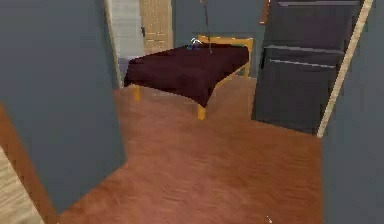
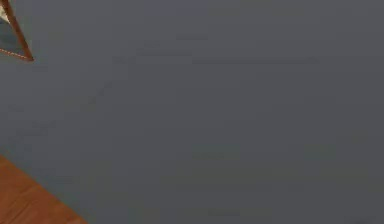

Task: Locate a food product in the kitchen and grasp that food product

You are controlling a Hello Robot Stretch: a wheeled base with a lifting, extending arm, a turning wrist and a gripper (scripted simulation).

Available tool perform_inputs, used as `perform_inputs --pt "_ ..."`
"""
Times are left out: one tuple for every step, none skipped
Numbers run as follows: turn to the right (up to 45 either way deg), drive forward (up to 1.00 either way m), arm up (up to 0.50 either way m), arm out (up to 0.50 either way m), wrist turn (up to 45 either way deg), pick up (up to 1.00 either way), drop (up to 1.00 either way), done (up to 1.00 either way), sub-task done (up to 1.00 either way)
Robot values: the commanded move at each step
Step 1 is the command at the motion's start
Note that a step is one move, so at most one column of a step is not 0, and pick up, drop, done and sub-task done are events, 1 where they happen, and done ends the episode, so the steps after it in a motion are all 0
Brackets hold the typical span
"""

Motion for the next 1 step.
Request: perform_inputs --pt "-45.0 0.0 0.0 0.0 0.0 0.0 0.0 0.0 0.0"
